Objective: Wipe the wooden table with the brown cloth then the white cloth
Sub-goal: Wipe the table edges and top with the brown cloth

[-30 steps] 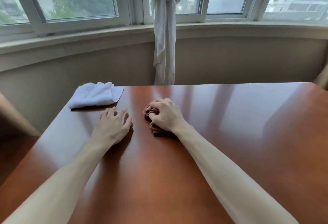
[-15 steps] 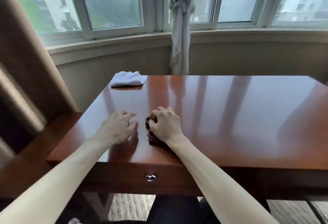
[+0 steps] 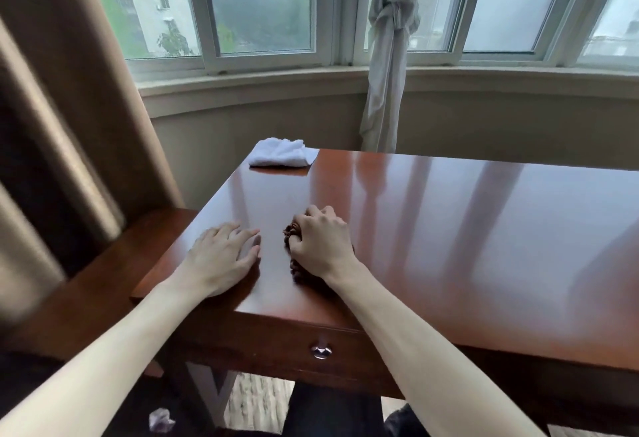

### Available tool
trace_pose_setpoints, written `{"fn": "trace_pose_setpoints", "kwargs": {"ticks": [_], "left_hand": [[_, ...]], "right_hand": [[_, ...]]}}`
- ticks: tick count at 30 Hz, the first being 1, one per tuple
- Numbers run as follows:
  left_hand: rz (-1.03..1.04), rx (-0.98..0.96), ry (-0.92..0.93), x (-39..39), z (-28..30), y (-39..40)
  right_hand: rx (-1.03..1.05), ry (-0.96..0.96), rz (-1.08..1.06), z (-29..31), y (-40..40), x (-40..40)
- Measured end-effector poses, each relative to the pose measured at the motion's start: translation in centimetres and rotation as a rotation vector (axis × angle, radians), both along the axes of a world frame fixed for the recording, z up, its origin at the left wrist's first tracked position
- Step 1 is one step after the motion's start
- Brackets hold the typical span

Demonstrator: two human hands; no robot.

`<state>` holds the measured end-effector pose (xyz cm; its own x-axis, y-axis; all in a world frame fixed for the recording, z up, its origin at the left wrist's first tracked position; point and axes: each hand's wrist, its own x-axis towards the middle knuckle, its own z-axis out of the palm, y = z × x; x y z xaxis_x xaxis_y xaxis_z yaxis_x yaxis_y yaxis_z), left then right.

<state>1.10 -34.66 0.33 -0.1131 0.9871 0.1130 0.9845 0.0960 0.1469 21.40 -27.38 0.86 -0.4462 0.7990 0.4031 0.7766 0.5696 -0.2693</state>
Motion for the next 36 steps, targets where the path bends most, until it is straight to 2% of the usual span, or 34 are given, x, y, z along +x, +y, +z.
{"fn": "trace_pose_setpoints", "kwargs": {"ticks": [2,3,9,11,14,17,19,21,23,25,31,34,36], "left_hand": [[0.024,-0.003,0.007,-1.7,-0.5,1.2],[0.035,-0.005,0.003,-2.4,-0.9,2.0],[0.067,-0.009,-0.073,-3.1,-2.3,3.2],[0.079,0.002,-0.068,-2.9,-2.2,3.3],[0.090,-0.017,-0.083,-2.8,-2.0,3.3],[0.063,-0.027,-0.143,-3.0,-2.0,3.4],[0.045,0.011,-0.288,-3.7,-0.9,3.1],[0.076,0.128,-0.421,-5.1,0.9,2.1],[0.142,0.274,-0.363,-7.2,2.4,0.1],[0.205,0.324,-0.277,-9.2,3.2,-2.5],[0.330,0.247,-0.257,-12.0,3.0,-8.8],[0.324,0.241,-0.274,-11.6,2.3,-10.3],[0.301,0.238,-0.289,-11.2,1.8,-10.9]], "right_hand": [[-0.078,0.010,0.155,0.0,1.7,0.1],[-0.114,0.043,0.162,-0.1,3.1,0.4],[-0.086,0.141,-0.238,-0.5,16.2,-0.4],[-0.090,0.119,-0.275,-0.4,19.7,-1.5],[-0.088,0.104,-0.222,-0.2,21.2,-4.3],[-0.098,0.101,-0.034,0.0,17.9,-7.9],[-0.099,0.093,0.116,-0.2,14.3,-10.5],[-0.085,0.102,0.229,-0.6,10.5,-12.8],[-0.085,0.119,0.284,-0.8,6.8,-14.9],[-0.072,0.138,0.306,-0.8,2.9,-16.7],[-0.054,0.173,0.447,-0.6,-7.5,-18.8],[-0.118,0.155,0.618,-0.6,-8.8,-16.0],[-0.160,0.146,0.588,-0.8,-7.1,-13.0]]}}
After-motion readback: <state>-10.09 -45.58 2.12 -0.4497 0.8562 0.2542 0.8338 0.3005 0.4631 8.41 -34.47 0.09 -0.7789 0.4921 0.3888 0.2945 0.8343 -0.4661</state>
